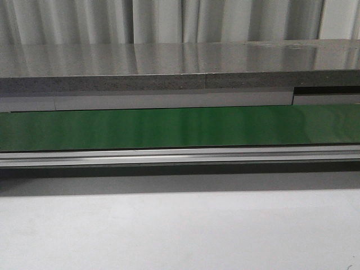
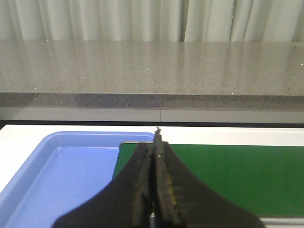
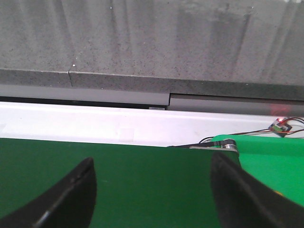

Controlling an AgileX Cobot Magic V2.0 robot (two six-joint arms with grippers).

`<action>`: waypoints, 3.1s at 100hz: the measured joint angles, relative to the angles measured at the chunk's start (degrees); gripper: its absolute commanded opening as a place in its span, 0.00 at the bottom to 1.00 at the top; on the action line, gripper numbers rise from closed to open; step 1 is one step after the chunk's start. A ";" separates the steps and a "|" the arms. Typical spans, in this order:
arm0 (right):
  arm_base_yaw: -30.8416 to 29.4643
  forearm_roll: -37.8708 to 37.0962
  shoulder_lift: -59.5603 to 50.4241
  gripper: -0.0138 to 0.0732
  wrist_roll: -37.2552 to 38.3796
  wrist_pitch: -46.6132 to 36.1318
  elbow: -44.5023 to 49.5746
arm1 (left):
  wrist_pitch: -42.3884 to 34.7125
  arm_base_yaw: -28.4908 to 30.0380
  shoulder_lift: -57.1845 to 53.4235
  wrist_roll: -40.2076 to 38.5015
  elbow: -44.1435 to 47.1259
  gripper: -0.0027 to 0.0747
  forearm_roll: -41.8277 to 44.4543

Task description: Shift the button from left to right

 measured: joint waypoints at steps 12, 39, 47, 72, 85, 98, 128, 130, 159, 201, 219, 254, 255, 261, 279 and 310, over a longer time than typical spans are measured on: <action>0.00 0.42 -10.35 0.75 0.00 -1.21 7.00 | 0.00 0.00 0.00 0.00 0.00 0.01 0.00; 0.00 1.50 -24.63 0.73 0.00 2.21 14.24 | 0.00 0.00 0.00 0.00 0.00 0.01 0.00; 0.00 1.50 -25.84 0.65 0.00 3.23 14.76 | 0.00 0.00 0.00 0.00 0.00 0.01 0.00; 0.00 1.50 -26.00 0.15 0.00 3.36 14.86 | 0.00 0.00 0.00 0.00 0.00 0.01 0.00; 0.00 1.50 -26.00 0.08 0.00 3.36 14.86 | 0.00 0.00 0.00 0.00 0.00 0.01 0.00; 0.00 1.50 -26.00 0.08 0.00 3.36 14.86 | 0.00 0.00 0.00 0.00 0.00 0.01 0.00; 0.00 1.50 -26.00 0.08 0.06 3.36 14.86 | 0.00 0.00 0.00 0.00 0.00 0.01 0.00; 0.00 1.50 -26.00 0.08 0.06 3.36 14.86 | 0.00 0.00 0.00 0.00 0.00 0.01 0.00; 0.00 1.50 -26.00 0.08 0.06 3.36 14.86 | 0.00 0.00 0.00 0.00 0.00 0.01 0.00; 4.22 -2.05 -32.77 0.08 0.06 1.70 20.40 | 0.00 0.00 0.00 0.00 0.00 0.01 0.00; 5.35 -3.05 -41.21 0.08 1.43 1.15 25.07 | 0.00 0.00 0.00 0.00 0.00 0.01 0.00; 5.35 -4.15 -46.37 0.08 7.49 0.93 33.15 | 0.00 0.00 0.00 0.00 0.05 0.01 0.00; 5.35 -4.15 -46.37 0.08 7.62 0.93 33.27 | 0.00 0.00 0.00 0.00 0.05 0.01 0.00; 5.35 -4.44 -46.37 0.08 7.73 0.93 33.48 | 0.00 0.00 0.00 0.00 0.05 0.01 0.00; 5.35 -5.47 -46.37 0.08 7.95 0.93 33.62 | 0.00 0.00 0.00 0.00 0.05 0.01 0.00; 5.35 -5.56 -46.37 0.08 8.06 0.93 33.62 | 0.00 0.00 0.00 0.00 0.05 0.01 0.00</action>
